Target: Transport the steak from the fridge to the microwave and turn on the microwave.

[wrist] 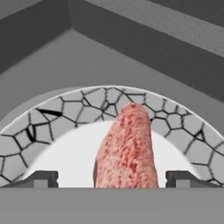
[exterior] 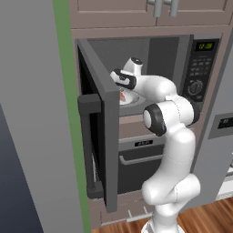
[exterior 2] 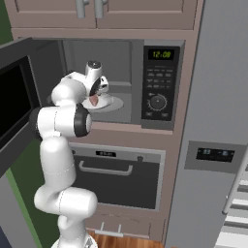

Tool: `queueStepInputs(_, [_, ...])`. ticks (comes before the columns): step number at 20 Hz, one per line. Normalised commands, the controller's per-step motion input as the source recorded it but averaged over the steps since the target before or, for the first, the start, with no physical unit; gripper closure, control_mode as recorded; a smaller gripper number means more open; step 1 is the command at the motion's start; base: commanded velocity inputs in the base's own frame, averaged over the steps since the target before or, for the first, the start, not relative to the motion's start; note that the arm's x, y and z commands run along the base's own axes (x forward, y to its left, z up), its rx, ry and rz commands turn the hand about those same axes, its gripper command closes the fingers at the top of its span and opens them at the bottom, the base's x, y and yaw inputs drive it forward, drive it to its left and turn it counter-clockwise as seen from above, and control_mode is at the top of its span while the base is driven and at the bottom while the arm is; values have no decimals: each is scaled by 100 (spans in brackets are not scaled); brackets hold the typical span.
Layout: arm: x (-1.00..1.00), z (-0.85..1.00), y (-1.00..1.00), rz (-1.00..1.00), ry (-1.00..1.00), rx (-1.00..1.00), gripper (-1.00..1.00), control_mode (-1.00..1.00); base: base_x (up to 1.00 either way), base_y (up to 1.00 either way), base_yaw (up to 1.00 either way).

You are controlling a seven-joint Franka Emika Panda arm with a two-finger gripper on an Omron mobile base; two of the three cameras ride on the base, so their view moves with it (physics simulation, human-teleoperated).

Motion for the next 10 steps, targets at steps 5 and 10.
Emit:
queueStepInputs(5, [-31, 15, 0, 0, 0, 0, -100, -100, 0, 0, 0])
queueStepInputs(10, [-35, 9, 0, 0, 0, 0, -100, -100, 0, 0, 0])
